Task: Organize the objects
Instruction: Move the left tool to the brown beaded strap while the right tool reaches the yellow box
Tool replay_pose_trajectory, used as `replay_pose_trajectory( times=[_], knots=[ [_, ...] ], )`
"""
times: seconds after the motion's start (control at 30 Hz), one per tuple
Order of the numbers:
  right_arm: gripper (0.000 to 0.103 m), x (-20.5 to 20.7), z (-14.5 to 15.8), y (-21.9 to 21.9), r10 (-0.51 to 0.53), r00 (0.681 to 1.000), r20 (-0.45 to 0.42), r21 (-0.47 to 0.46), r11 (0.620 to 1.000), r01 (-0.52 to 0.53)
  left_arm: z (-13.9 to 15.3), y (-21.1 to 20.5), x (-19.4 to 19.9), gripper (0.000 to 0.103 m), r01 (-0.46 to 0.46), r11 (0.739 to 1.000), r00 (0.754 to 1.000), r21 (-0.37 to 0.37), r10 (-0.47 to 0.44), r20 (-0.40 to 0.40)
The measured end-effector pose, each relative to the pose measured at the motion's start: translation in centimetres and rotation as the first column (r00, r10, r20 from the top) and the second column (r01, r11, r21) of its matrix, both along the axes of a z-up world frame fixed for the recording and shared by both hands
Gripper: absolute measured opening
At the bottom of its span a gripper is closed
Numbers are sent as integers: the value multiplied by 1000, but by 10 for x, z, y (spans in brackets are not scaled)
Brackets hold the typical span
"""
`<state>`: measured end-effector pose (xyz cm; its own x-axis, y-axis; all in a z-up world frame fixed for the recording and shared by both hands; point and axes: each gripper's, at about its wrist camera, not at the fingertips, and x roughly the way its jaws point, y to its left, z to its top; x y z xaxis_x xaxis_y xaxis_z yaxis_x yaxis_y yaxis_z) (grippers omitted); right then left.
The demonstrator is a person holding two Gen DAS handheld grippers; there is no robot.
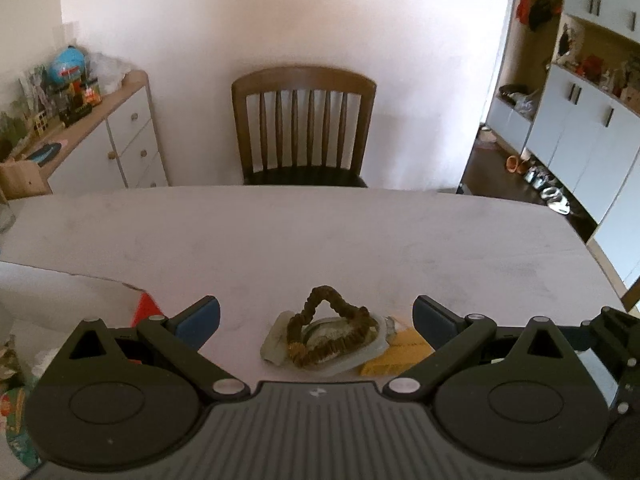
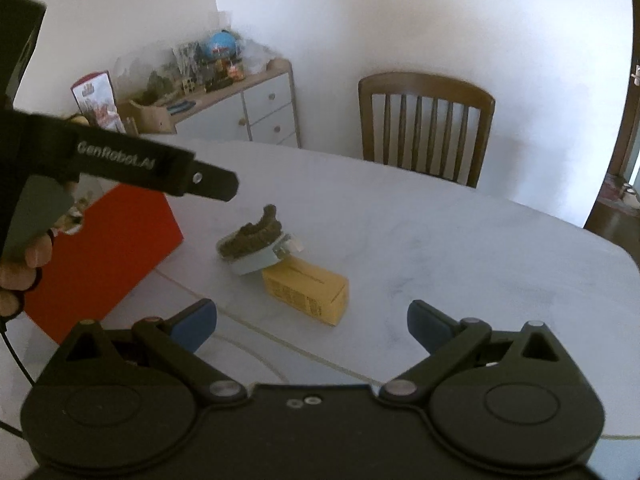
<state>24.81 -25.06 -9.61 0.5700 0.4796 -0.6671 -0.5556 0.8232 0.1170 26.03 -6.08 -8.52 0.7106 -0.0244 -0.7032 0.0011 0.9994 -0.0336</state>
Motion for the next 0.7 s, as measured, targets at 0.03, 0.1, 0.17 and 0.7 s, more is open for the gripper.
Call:
replay_pose_trajectory(
  times=[0.03,0.1,0.17,0.7],
  knots=[
    [101,4,-4,2,5,1000,-4,-4,1000,-5,-3,-1,6,103,-3,1000,1000,3,3,-9],
    [101,11,-10,8,14,1000,-5,-14,1000,-14,-7,-2,17,103,-13,1000,1000,13,13,-23],
    [100,17,-16,13,24,1000,-9,-24,999,-24,-10,-3,29,103,-18,1000,999,18,18,-43],
    [97,51,-48,50,157,988,13,-89,984,-155,-43,7,91,102,-118,992,940,40,125,-316]
  ],
)
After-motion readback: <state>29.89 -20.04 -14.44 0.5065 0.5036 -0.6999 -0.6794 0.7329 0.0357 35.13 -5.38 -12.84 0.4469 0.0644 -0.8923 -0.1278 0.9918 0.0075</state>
